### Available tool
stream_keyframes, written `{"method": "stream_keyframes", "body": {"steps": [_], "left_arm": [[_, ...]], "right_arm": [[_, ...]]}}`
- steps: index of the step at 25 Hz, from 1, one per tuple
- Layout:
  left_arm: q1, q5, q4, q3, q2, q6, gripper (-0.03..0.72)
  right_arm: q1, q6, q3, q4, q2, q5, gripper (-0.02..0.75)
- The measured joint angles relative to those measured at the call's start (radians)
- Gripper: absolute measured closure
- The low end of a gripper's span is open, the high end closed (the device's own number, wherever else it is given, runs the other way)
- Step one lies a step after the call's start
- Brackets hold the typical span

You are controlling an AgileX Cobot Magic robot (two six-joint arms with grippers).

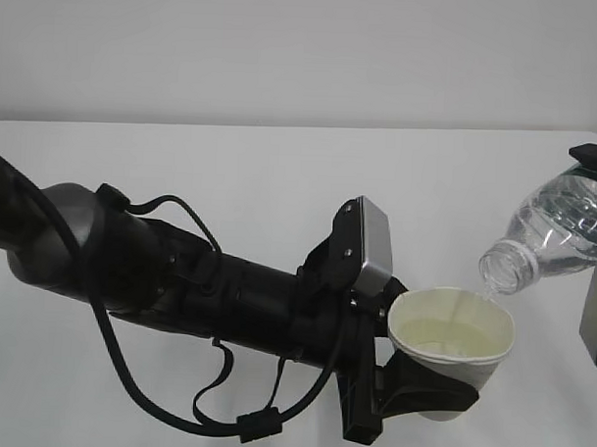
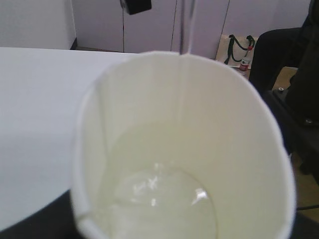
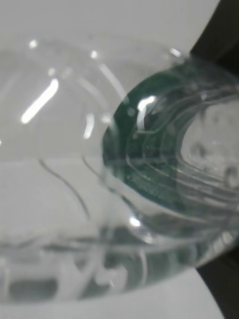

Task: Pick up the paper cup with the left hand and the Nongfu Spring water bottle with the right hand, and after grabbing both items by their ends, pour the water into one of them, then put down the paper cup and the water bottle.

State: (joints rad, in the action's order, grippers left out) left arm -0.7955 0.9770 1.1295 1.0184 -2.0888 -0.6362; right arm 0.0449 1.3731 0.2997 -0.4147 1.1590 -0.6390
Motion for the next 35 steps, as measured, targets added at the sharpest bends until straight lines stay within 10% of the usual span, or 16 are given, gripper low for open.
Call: {"method": "stream_keyframes", "body": {"steps": [35], "left_arm": [[0.0,-0.002,0.0,0.0,0.0,0.0,0.259]], "right_arm": [[0.0,-0.304,0.0,0.006,0.0,-0.031,0.271]]}}
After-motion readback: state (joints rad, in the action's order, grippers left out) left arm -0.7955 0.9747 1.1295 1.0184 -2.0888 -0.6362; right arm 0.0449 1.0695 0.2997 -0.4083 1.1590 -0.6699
